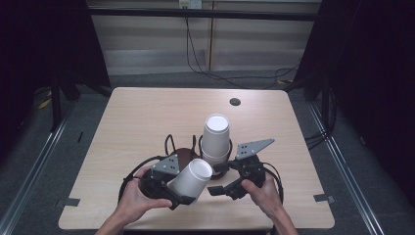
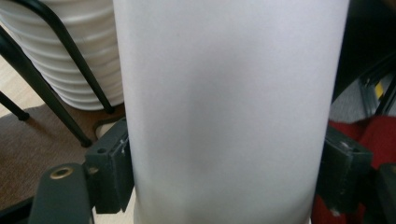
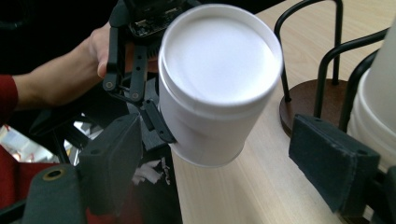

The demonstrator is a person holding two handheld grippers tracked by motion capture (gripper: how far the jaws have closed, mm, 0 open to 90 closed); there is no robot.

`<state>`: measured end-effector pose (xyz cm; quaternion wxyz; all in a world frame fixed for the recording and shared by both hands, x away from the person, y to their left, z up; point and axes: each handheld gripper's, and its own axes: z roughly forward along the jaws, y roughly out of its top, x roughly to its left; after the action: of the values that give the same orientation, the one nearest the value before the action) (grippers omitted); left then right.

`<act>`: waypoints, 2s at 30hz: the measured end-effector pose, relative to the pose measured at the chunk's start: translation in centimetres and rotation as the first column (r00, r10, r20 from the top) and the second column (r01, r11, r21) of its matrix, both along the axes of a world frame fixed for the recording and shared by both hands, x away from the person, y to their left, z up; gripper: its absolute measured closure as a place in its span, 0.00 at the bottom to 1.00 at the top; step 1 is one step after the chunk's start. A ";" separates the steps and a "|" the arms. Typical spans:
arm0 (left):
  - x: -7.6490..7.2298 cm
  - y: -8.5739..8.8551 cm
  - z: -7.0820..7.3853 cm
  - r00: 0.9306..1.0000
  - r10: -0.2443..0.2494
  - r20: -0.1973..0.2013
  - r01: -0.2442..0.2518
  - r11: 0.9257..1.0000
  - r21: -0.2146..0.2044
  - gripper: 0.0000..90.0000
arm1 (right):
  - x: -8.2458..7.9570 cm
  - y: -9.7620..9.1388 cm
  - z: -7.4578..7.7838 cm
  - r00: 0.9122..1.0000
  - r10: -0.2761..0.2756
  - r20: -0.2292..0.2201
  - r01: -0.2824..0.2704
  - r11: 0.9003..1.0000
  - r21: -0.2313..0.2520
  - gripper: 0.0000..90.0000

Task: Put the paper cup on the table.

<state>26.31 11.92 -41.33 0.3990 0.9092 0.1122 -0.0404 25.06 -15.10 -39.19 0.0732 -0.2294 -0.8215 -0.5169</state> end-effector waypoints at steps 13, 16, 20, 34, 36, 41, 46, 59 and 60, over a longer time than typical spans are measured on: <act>0.2 0.6 0.2 0.999 -0.003 -0.033 0.006 0.996 0.086 0.23 | 0.0 0.2 -0.3 0.998 0.062 0.002 -0.062 0.997 -0.052 0.16; 0.2 0.6 0.4 0.999 -0.002 -0.043 0.006 0.996 0.090 0.23 | 0.0 0.3 -0.3 0.998 0.064 0.018 -0.062 0.994 -0.094 0.16; 0.3 0.5 0.5 0.999 -0.022 -0.034 0.026 0.992 0.121 0.23 | 0.1 0.6 -0.5 0.996 0.084 0.008 -0.083 0.988 -0.129 0.16; -0.1 -0.3 0.4 0.997 -0.064 -0.036 0.071 0.968 0.242 0.23 | 0.6 3.3 -1.1 0.985 0.175 -0.010 -0.168 0.931 -0.323 0.17; 0.0 -0.4 0.4 0.997 -0.074 -0.034 0.081 0.964 0.252 0.23 | 0.7 3.5 -1.3 0.983 0.184 -0.014 -0.178 0.921 -0.345 0.17; 0.0 -0.7 0.4 0.996 -0.079 -0.032 0.085 0.956 0.280 0.23 | 0.9 3.9 -1.5 0.979 0.202 -0.014 -0.191 0.902 -0.388 0.18; -0.3 -1.1 0.2 0.995 -0.087 -0.041 0.096 0.942 0.323 0.23 | 0.8 4.3 -1.7 0.975 0.222 -0.006 -0.202 0.876 -0.438 0.18; -0.9 -2.2 0.1 0.991 -0.127 -0.048 0.136 0.916 0.376 0.23 | 0.9 5.7 -1.6 0.958 0.280 -0.063 -0.276 0.835 -0.476 0.18; -1.0 -2.2 0.1 0.991 -0.128 -0.039 0.133 0.916 0.378 0.23 | 1.0 5.8 -1.6 0.955 0.289 -0.068 -0.286 0.834 -0.472 0.19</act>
<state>25.32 9.67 -41.19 0.2111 0.9743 0.0599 -0.0506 26.08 -9.32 -40.78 0.0886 -0.1128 -0.9484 -0.2826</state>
